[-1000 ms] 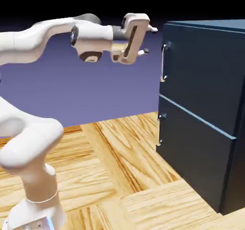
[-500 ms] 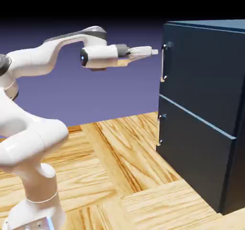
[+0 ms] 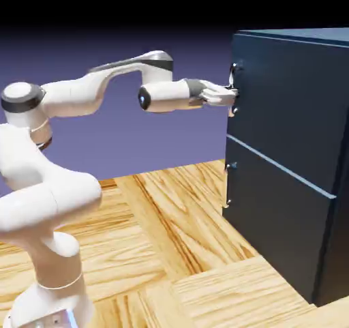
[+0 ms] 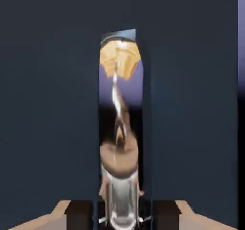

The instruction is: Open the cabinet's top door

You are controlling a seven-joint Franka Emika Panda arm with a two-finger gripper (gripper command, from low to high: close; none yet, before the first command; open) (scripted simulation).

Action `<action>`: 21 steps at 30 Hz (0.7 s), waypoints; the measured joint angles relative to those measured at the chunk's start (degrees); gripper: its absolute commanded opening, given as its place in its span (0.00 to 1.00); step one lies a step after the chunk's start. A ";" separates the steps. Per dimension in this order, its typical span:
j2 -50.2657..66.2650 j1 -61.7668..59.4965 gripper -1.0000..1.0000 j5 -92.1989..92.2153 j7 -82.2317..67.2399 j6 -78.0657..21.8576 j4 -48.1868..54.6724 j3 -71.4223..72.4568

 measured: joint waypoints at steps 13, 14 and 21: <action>-3.14 23.28 0.00 -7.25 -5.49 -21.73 -26.99 -17.56; -3.67 25.03 0.00 -8.94 -5.71 -23.58 -29.07 -19.54; -8.08 33.13 0.00 -21.19 -6.28 -35.55 -40.40 -34.08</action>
